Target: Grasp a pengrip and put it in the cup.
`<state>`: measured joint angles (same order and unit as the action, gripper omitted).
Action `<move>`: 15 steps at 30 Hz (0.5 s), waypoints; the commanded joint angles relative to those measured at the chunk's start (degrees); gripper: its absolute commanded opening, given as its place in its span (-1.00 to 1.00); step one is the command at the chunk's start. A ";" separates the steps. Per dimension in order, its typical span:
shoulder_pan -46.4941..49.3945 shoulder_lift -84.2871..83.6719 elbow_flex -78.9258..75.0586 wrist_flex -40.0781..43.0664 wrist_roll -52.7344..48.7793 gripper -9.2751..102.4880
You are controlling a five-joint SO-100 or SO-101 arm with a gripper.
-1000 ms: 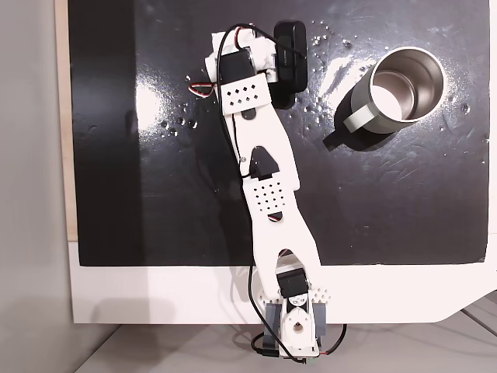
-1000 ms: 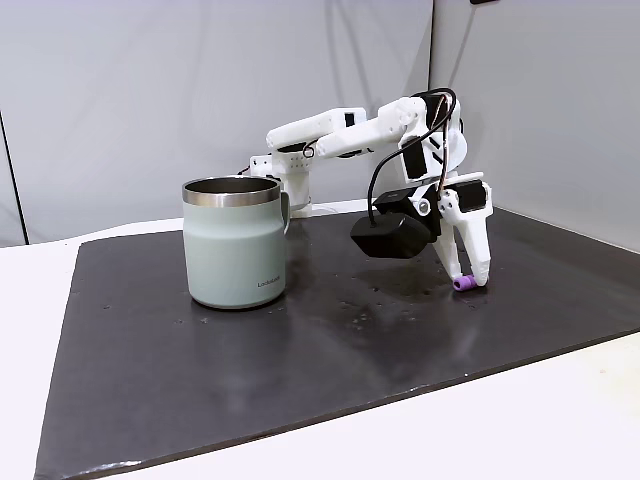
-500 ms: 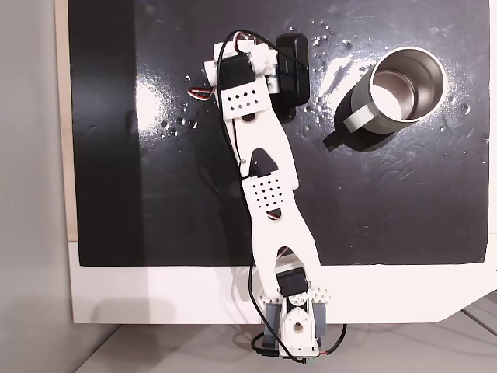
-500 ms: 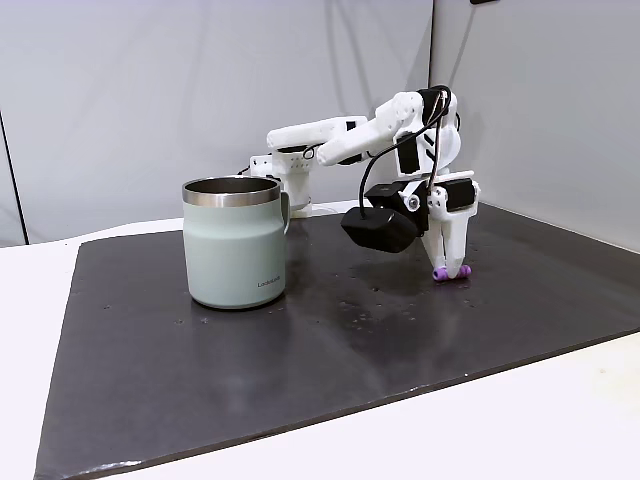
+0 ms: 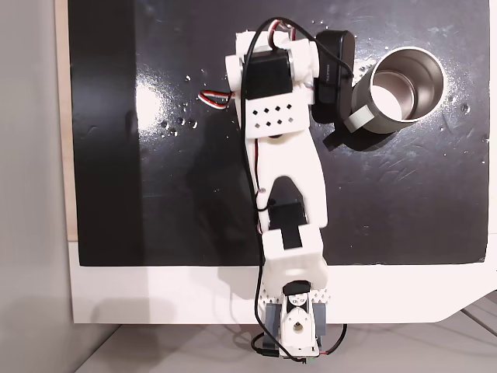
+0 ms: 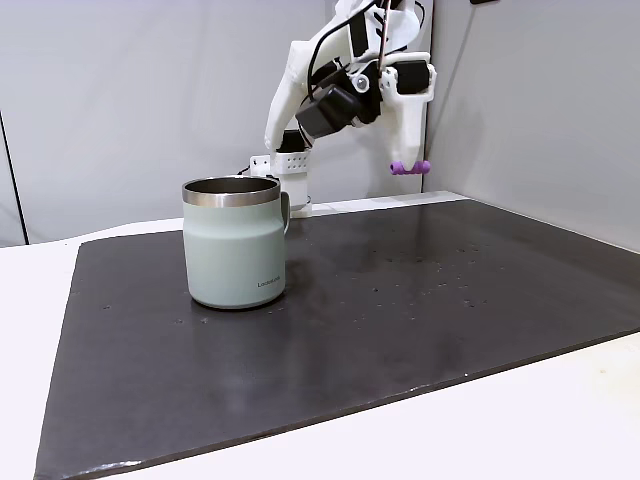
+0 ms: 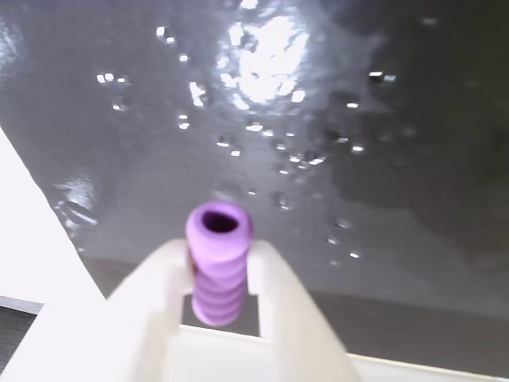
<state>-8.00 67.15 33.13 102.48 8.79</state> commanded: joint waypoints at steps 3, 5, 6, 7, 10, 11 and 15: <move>3.52 20.65 17.58 0.35 -3.52 -0.83; 4.92 26.63 23.03 0.35 -5.54 -0.83; 5.98 29.44 25.14 0.35 -6.77 -0.83; 7.21 31.90 26.63 0.35 -8.00 -0.83; 12.83 37.35 28.48 0.44 -12.48 -0.83; 15.21 38.32 28.48 0.44 -14.06 -0.83; 24.96 38.23 26.72 0.35 -19.95 -0.83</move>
<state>11.07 103.18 61.35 102.66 -7.65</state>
